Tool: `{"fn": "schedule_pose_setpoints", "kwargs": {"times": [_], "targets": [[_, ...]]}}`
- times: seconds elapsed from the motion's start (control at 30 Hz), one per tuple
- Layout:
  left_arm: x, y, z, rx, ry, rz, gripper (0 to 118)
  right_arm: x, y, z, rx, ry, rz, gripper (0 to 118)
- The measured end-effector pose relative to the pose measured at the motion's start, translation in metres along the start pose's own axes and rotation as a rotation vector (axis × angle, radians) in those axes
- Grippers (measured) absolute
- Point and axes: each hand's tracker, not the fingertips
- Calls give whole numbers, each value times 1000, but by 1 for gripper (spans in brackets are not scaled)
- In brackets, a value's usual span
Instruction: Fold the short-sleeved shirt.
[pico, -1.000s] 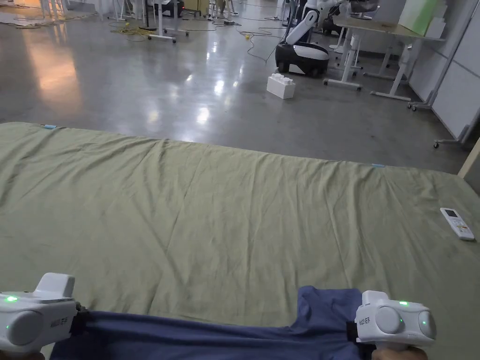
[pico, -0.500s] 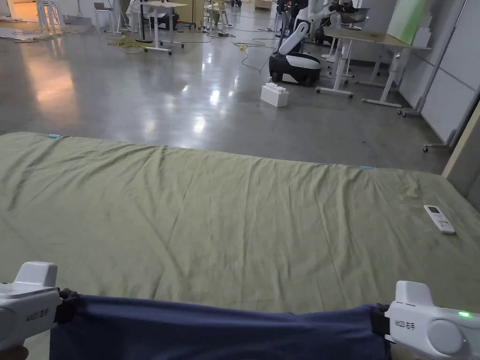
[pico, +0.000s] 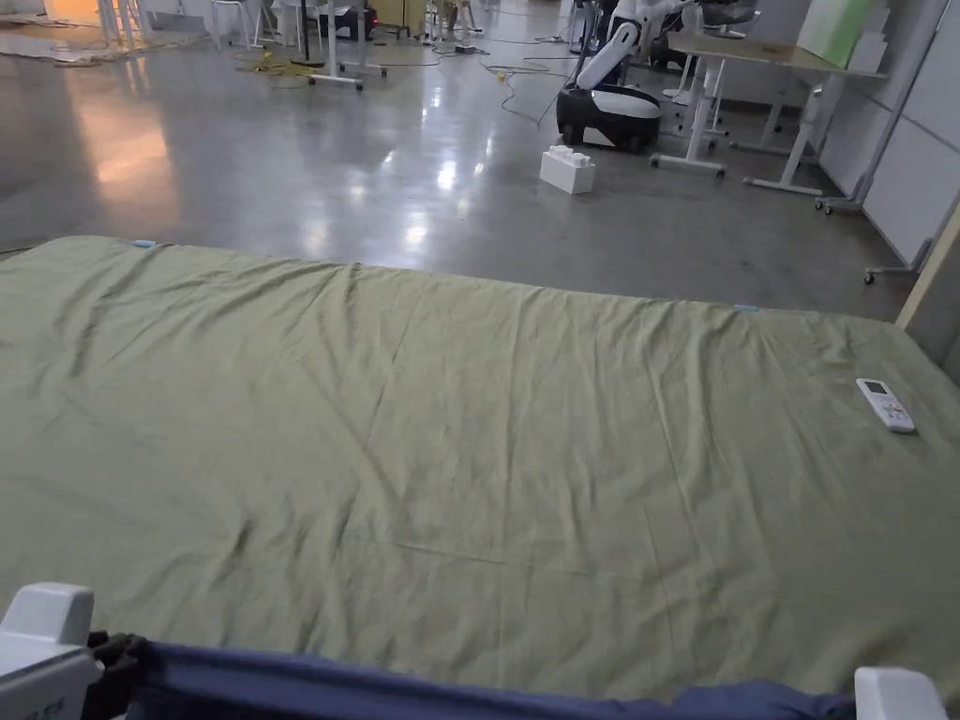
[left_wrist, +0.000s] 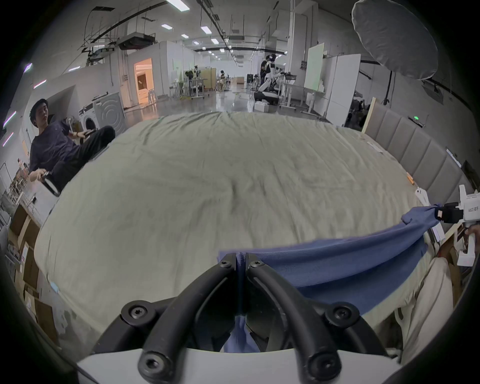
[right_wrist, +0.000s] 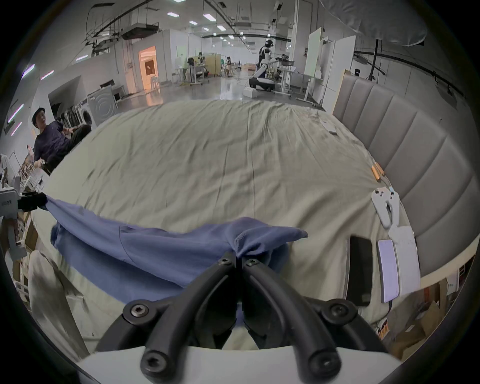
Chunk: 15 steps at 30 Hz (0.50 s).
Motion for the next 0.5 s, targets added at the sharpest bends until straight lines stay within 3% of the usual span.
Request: {"fn": "schedule_pose_setpoints", "kwargs": {"times": [0.23, 0.33, 0.5], "targets": [[3, -62, -22, -167, 13, -44, 6, -11, -46, -26, -109, -64, 50, 3], [11, -62, -34, -230, 59, -133, 6, -17, -54, -41, -148, -70, 56, 3], [9, -66, -47, -254, 61, -85, 6, -23, -61, -52, -176, -105, 78, 3]]}}
